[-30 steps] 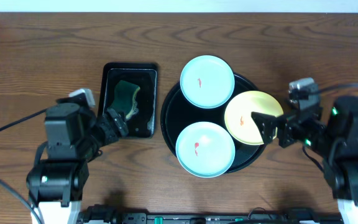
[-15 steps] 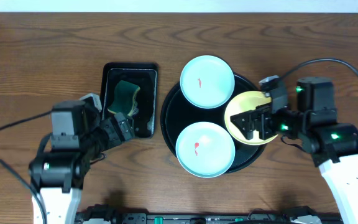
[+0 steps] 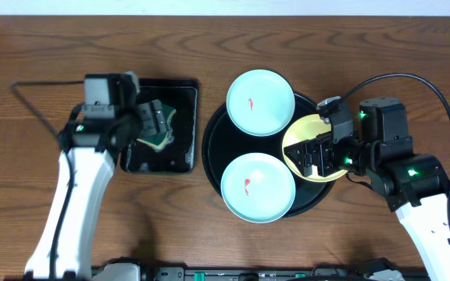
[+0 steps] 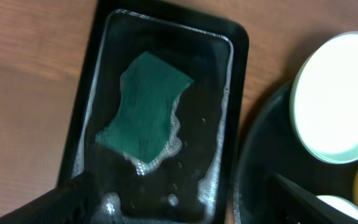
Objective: Clean dirty plates on tray and stack at the side
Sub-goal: 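Reach left gripper to the sponge and right gripper toward the yellow plate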
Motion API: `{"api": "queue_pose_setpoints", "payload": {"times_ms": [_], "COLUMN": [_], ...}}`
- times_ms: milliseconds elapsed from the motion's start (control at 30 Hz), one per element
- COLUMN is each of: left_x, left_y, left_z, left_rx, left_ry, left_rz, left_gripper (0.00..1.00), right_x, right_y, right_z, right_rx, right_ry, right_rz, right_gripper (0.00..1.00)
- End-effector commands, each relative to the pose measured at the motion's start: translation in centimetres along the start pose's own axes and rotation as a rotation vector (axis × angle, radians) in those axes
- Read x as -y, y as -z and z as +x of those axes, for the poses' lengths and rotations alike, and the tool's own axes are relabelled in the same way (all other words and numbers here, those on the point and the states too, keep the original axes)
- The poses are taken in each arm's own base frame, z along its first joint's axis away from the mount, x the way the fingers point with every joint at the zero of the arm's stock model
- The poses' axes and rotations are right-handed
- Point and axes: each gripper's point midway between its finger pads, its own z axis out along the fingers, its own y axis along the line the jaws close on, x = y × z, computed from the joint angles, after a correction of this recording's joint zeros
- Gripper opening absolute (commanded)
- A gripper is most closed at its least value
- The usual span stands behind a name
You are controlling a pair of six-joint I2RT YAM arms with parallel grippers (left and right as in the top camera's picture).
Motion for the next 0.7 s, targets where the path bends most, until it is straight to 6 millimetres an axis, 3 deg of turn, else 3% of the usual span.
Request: {"api": "queue_pose_setpoints", "payload": {"times_ms": [0,33,133,267,500,533,667], "left_x": [-0.1,-0.3,-0.8,-3.1,-4.5,-4.6,-4.8], "left_y": [-2.5,-3.4,-6.0,-9.5,-13.3,-13.6,-14.0], "left_z": [-0.1,0.0,0.2,1.1,4.2,4.5,5.2], "left_rx": [-0.038,-0.050,-0.080,-0.142,-0.266,-0.277,-0.306], "left_ry": [-0.224,-0.238,-0.239,-0.240,-0.242,-0.241,-0.239], "left_rz": [-0.018,-0.019,-0.026,-0.125,-0.146,-0.147,-0.149], "left_gripper": [0.83,0.78,0.74,0.65,0.58,0.53,0.08], "right_x": [-0.5,-0.5,-0.5,-0.5,-0.5,-0.5,-0.5], "right_y": [0.3,0.3,0.3,0.3,0.3,0.3,0.3], "right_z": [-0.6,-0.6,-0.6,-0.6,-0.7,-0.7,-0.7], "right_rx": [0.018,0.019,0.017,0.017,0.021,0.021,0.021], "right_ry": [0.003,0.003,-0.020,-0.024,-0.022,-0.022,-0.022], "right_rz": [-0.004,-0.004,-0.004,-0.004,-0.005,-0.005,-0.005], "right_gripper": [0.93,0.93,0.93,0.93,0.95,0.95,0.94]}}
